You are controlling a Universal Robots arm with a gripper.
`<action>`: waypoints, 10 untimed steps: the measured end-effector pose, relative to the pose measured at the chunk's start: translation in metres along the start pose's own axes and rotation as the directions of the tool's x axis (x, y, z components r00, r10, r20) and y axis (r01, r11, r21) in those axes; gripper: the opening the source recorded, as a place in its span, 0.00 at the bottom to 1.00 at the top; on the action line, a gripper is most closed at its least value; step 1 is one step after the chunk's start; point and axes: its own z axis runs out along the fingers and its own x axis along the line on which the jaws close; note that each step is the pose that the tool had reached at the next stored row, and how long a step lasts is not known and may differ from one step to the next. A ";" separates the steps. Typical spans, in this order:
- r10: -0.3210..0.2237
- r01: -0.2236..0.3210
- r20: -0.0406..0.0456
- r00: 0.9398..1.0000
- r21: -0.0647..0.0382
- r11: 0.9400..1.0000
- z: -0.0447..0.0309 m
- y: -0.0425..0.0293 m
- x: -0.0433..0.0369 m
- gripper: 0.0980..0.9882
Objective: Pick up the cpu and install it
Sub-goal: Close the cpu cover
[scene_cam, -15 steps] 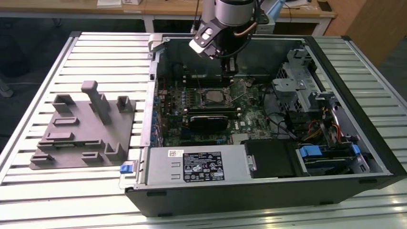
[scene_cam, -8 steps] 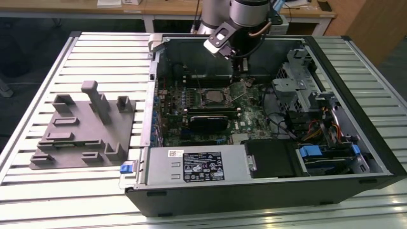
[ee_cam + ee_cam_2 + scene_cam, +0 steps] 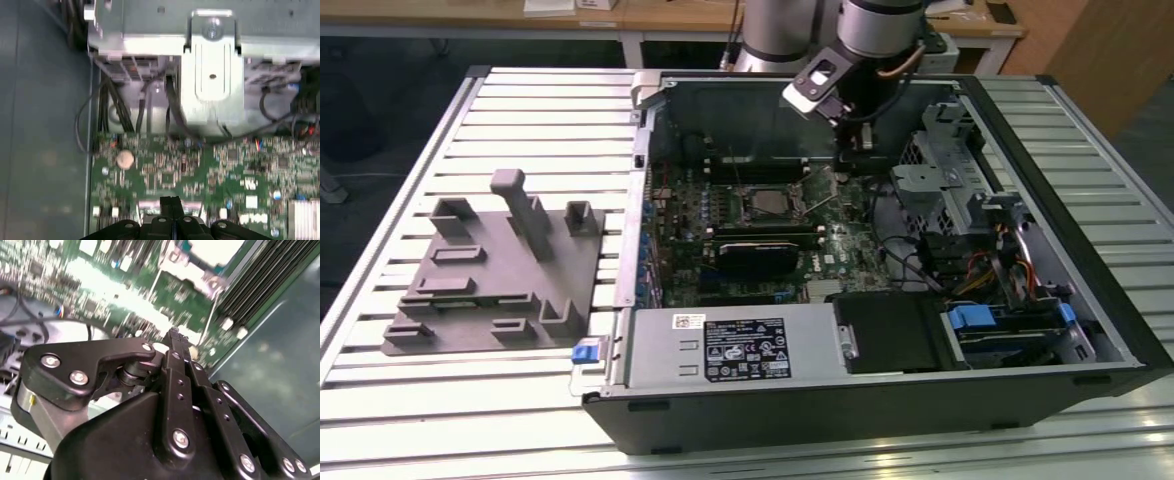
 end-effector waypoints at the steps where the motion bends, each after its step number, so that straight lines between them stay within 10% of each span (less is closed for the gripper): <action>1: 0.000 0.000 0.000 1.000 0.000 1.000 0.0003 0.0044 0.0000 0.01; 10: 0.000 0.000 0.000 1.000 0.000 1.000 0.0123 0.0201 -0.0004 0.01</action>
